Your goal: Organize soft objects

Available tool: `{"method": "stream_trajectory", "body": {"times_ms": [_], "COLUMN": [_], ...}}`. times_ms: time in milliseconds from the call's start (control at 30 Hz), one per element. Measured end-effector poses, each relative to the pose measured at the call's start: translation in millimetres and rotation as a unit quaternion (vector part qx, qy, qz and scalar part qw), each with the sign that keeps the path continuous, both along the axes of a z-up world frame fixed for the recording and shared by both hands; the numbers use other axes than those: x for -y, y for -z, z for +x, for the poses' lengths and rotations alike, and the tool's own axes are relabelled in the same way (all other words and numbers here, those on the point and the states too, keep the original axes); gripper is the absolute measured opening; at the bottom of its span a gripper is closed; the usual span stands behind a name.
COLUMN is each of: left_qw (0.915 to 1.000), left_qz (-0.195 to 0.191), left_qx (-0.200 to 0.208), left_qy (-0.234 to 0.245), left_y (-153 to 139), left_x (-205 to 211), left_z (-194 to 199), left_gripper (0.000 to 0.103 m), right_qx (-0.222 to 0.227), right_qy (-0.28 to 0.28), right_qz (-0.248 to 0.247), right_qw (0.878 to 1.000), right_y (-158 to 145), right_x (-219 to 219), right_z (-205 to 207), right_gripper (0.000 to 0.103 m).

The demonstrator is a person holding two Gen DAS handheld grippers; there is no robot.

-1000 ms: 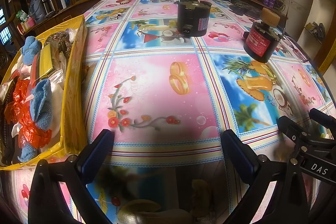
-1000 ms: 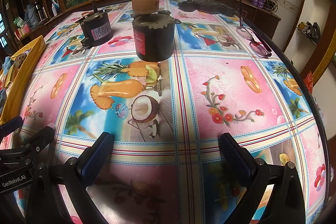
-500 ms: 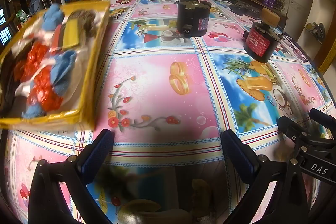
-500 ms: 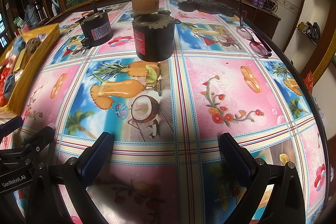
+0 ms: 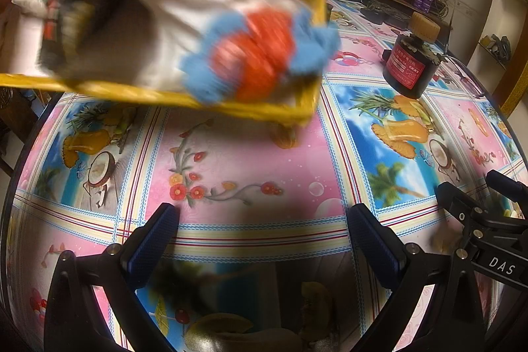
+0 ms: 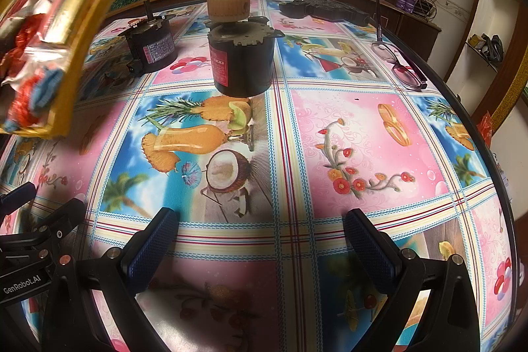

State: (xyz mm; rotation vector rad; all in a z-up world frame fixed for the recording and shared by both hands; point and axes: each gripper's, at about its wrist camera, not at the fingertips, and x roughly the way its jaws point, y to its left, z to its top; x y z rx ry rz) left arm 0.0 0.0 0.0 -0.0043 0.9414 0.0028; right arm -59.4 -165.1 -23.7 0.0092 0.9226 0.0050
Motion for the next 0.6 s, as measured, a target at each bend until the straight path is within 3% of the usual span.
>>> {"method": "stream_trajectory", "body": {"times_ms": [600], "left_qw": [1.0], "left_qz": [0.0], "left_qx": [0.0], "left_qy": [0.0], "left_y": [1.3], "left_x": [0.5], "left_z": [-1.0], "left_gripper": [0.103], "right_qx": [0.0], "right_qy": [0.0], "right_qz": [0.0], "right_qw": [1.0], "right_y": [0.3], "right_x": [0.2], "right_z": [0.3], "right_gripper": [0.102]}}
